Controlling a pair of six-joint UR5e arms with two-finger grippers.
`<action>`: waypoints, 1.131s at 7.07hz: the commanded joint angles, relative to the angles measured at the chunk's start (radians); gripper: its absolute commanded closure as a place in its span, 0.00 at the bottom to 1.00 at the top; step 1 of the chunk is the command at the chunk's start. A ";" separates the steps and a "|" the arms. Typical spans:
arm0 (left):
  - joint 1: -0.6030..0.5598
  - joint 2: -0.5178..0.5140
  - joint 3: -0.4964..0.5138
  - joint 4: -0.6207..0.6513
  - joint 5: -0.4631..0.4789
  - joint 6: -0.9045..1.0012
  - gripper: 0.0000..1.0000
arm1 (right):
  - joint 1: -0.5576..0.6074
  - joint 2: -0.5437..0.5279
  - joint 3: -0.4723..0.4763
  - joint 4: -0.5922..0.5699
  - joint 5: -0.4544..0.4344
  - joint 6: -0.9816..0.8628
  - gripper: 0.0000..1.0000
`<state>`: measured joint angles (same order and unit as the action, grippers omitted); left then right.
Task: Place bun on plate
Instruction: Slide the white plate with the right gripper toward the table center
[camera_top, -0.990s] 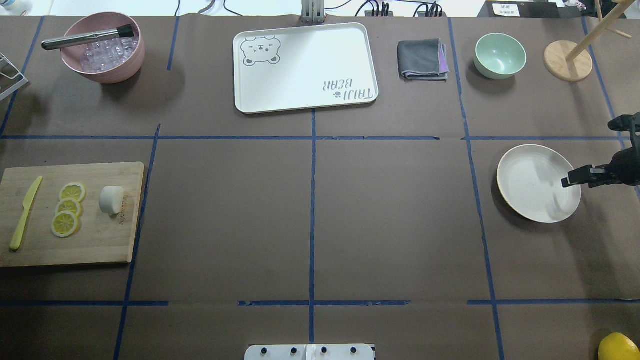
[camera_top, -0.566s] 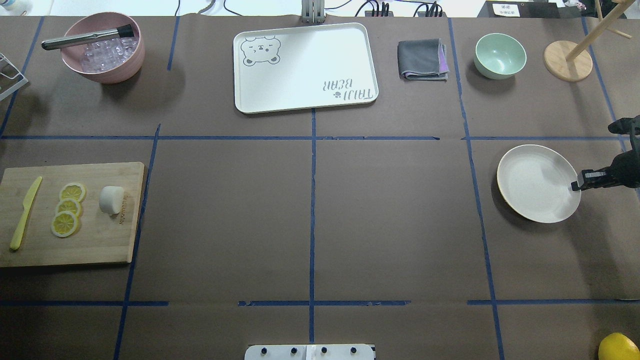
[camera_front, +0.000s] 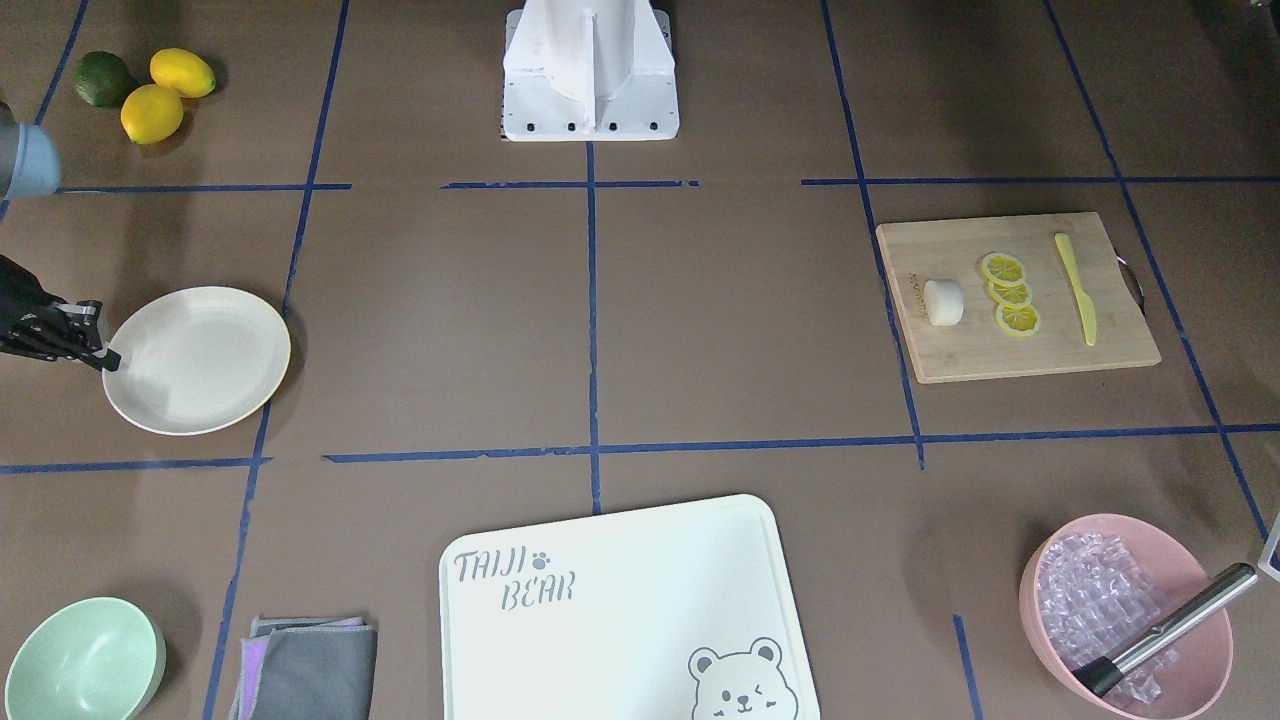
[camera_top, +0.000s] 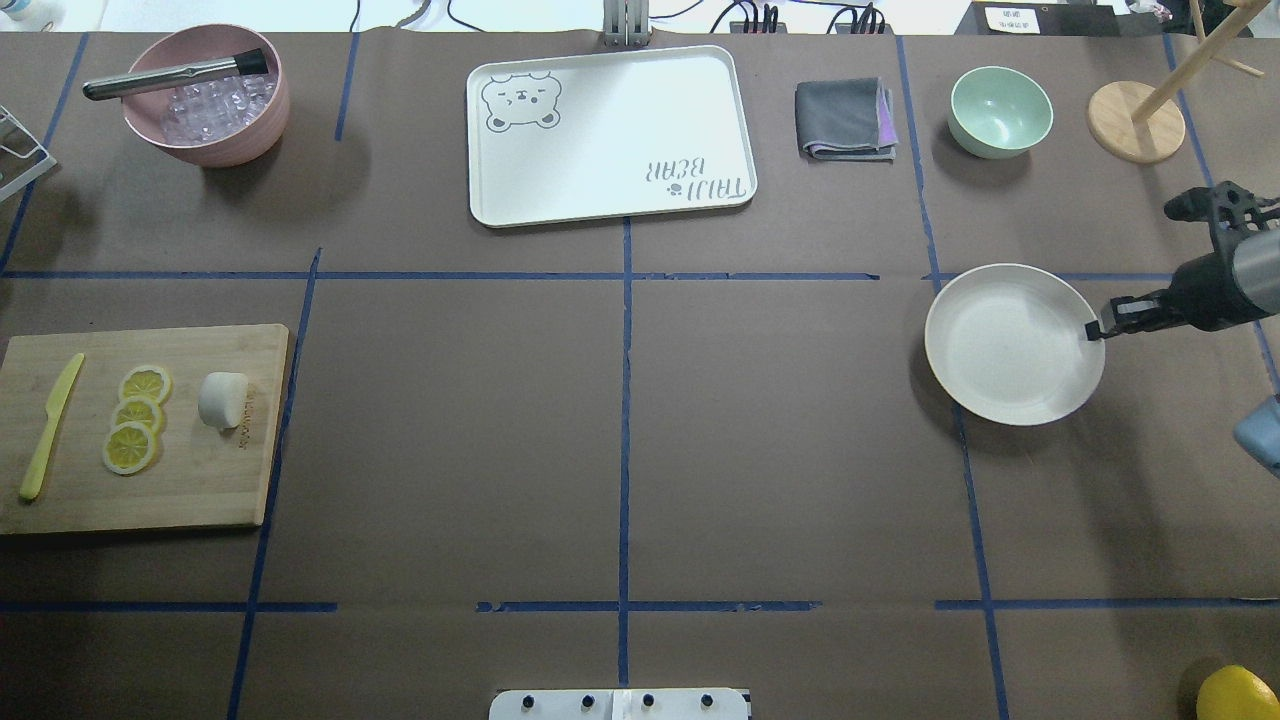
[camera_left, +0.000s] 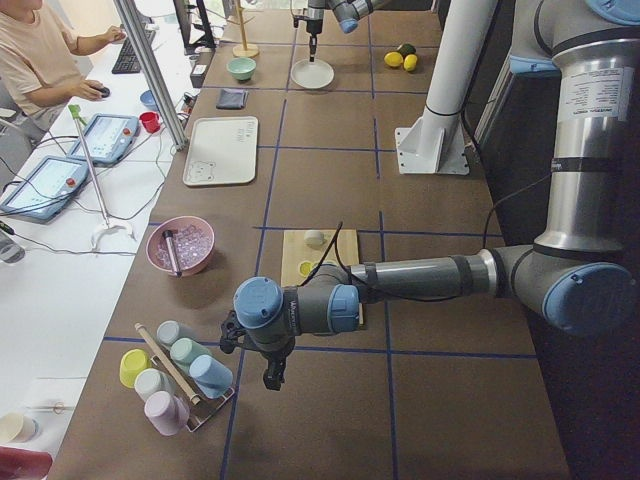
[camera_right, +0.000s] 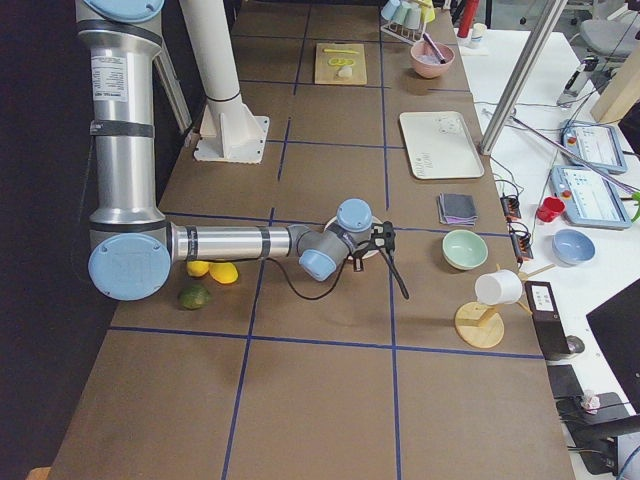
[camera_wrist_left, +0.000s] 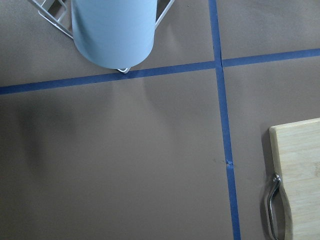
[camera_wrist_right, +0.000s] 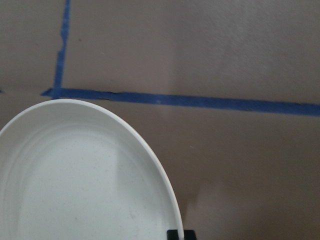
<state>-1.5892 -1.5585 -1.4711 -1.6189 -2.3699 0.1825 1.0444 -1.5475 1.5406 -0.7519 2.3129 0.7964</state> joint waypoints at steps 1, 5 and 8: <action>0.000 0.000 -0.003 0.000 -0.002 0.000 0.00 | -0.105 0.145 0.035 -0.001 -0.007 0.124 1.00; 0.000 0.003 0.005 0.001 -0.002 0.000 0.00 | -0.360 0.421 0.036 -0.142 -0.217 0.418 1.00; 0.000 0.003 0.018 -0.001 0.000 0.002 0.00 | -0.515 0.466 0.026 -0.184 -0.392 0.478 1.00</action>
<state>-1.5892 -1.5555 -1.4621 -1.6181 -2.3702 0.1819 0.5781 -1.0953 1.5685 -0.9089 1.9742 1.2643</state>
